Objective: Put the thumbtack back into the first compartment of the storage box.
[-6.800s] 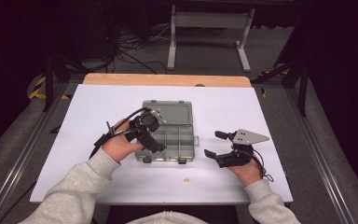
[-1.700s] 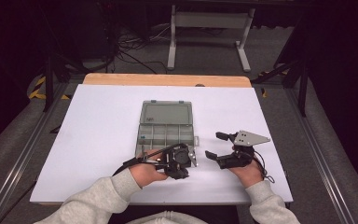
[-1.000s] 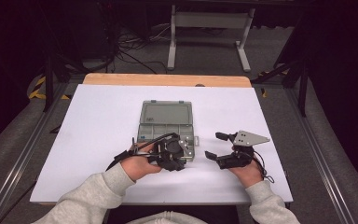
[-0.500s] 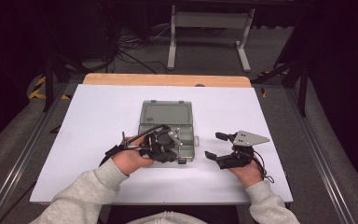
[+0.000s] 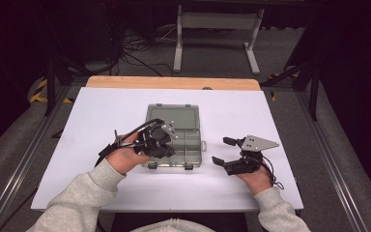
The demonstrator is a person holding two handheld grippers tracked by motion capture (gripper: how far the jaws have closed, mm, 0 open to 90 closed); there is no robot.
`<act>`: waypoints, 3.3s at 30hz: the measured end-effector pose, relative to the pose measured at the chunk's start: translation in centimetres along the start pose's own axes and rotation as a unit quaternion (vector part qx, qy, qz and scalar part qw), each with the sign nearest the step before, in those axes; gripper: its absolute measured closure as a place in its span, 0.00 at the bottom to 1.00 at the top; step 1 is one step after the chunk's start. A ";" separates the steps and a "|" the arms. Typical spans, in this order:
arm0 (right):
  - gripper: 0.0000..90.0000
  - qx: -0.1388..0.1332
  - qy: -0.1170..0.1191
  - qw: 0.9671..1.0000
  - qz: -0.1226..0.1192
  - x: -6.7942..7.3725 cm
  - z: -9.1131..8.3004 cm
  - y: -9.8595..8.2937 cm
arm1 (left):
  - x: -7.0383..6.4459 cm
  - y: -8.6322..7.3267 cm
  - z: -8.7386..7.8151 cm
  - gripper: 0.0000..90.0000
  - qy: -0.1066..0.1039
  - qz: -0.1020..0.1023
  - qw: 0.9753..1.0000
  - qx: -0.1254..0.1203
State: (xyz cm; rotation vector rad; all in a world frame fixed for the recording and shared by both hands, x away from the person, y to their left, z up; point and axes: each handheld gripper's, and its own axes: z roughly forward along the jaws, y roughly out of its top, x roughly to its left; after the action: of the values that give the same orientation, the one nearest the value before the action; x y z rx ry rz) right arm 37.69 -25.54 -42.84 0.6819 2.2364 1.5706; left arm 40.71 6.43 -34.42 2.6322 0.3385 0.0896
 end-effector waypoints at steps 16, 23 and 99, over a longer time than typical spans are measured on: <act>0.15 0.001 0.000 1.000 0.002 0.0 0.0 0.0 | 2.4 -1.4 -0.8 0.93 0.020 -0.040 0.999 -0.013; 0.15 0.000 -0.001 1.000 0.001 0.0 0.0 0.0 | 3.8 -1.9 -0.8 0.93 0.022 -0.060 0.998 -0.015; 0.15 0.002 0.001 1.000 0.001 0.0 0.1 -0.1 | 9.1 -5.8 4.0 0.90 0.041 -0.158 0.986 0.030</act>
State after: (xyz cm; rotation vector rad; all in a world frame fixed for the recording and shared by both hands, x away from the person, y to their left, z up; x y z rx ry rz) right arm 37.70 -25.48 -42.93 0.6837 2.2412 1.5694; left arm 48.71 11.85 -40.60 2.6017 0.7938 0.0821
